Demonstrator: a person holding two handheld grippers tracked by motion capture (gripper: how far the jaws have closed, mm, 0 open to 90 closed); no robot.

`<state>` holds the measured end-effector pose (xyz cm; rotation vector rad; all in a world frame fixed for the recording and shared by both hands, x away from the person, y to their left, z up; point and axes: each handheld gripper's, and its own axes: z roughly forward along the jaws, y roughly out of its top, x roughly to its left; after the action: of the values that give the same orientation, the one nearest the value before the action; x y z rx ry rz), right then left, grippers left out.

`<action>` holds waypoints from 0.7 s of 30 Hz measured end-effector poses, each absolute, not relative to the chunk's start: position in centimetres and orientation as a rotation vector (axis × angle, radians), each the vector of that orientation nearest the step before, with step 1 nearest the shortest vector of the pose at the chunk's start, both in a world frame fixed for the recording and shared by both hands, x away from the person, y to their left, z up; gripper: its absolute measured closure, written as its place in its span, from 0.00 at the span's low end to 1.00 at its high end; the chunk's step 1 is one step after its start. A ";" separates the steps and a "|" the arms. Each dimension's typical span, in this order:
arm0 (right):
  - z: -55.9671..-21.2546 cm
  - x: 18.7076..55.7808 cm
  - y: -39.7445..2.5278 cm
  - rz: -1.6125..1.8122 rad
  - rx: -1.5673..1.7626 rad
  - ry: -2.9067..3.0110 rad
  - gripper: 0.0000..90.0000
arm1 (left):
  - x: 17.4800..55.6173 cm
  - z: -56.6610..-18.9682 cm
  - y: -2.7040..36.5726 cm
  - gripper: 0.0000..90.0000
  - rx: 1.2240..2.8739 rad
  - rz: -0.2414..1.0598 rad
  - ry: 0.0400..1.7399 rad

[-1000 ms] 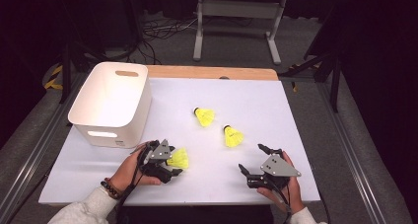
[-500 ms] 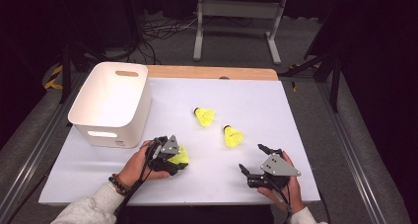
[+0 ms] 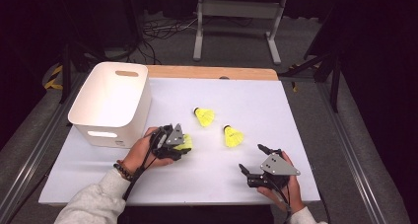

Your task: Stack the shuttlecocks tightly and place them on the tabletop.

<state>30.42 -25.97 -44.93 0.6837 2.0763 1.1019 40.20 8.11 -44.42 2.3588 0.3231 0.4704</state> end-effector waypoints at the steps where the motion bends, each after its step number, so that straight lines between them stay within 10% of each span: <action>1: -44.9 30.4 -26.0 1.099 0.684 2.077 0.14 | 40.6 -44.4 8.0 0.56 2.361 0.488 0.324; 12: -45.0 30.5 -26.2 1.101 0.690 2.081 0.14 | 43.9 -46.0 7.0 0.52 2.422 0.543 0.352; 21: -45.0 30.5 -26.1 1.100 0.686 2.085 0.14 | 44.2 -46.2 7.3 0.28 2.380 0.474 0.435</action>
<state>30.51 -26.13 -45.01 0.6857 2.0849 1.1005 44.18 7.31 -46.21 2.3797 0.4349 0.4744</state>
